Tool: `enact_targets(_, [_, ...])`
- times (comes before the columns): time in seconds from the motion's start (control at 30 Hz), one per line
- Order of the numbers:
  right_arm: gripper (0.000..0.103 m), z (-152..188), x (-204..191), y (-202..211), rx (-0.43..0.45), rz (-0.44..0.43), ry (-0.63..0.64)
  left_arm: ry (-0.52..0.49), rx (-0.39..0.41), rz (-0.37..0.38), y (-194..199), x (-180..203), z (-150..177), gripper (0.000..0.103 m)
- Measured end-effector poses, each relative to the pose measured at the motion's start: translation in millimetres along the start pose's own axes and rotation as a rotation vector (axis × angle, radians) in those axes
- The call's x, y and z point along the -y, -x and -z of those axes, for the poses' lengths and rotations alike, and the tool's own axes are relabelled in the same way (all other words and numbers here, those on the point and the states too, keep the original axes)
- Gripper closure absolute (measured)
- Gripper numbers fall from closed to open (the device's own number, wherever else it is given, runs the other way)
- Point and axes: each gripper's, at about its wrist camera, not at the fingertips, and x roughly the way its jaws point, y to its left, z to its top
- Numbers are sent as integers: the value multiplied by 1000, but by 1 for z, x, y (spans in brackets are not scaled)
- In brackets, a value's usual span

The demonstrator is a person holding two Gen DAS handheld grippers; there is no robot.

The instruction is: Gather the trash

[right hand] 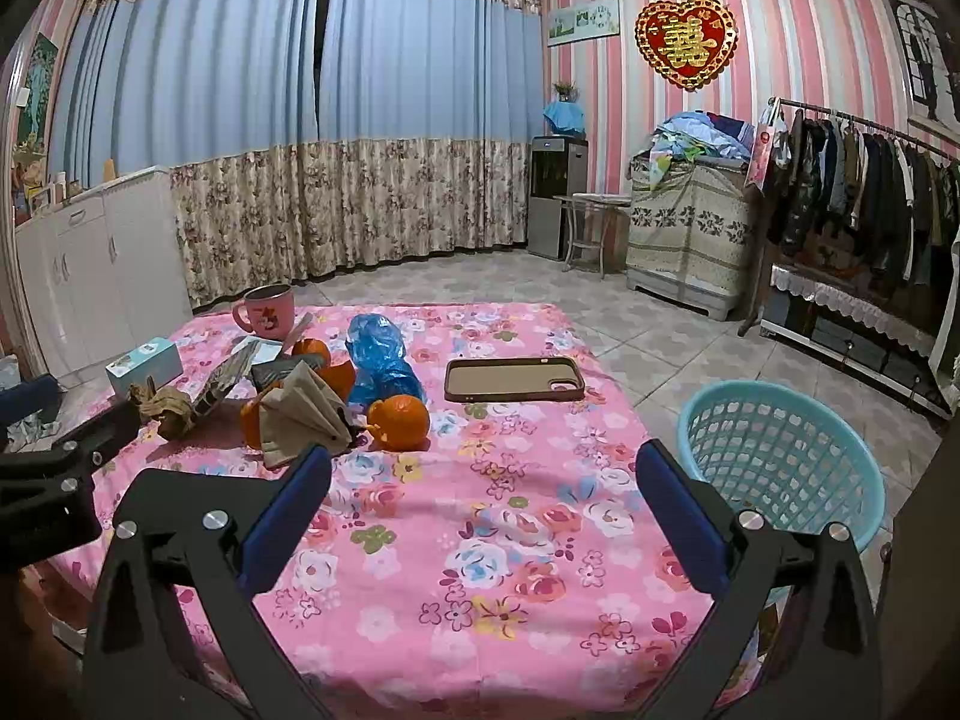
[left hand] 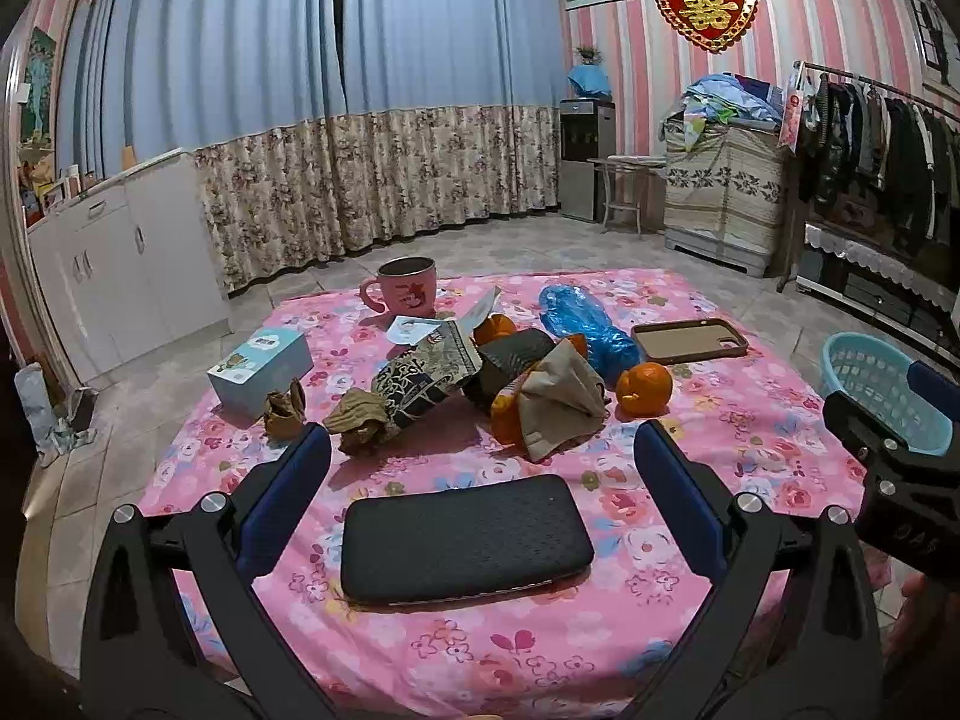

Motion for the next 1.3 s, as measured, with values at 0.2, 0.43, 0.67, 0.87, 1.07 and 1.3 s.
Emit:
enact_targets(0.2, [4, 0, 1, 2, 1, 3, 1, 2, 1, 2, 1, -1, 0, 5])
enact_targets(0.43, [4, 2, 0, 2, 5, 5, 5, 5, 2, 5, 3, -2, 0, 5])
enact_targets(0.67, [4, 2, 1, 2, 7, 7, 7, 5, 2, 6, 4, -2, 0, 5])
enact_targets(0.87, [4, 2, 1, 3, 13, 8, 13, -1, 5, 9, 6, -2, -1, 5])
enact_targets(1.07, [4, 1, 1, 4, 14, 9, 15, -5, 5, 12, 9, 0, 0, 5])
enact_targets(1.3, [4, 1, 1, 4, 14, 7, 14, 0, 9, 4, 11, -1, 2, 5])
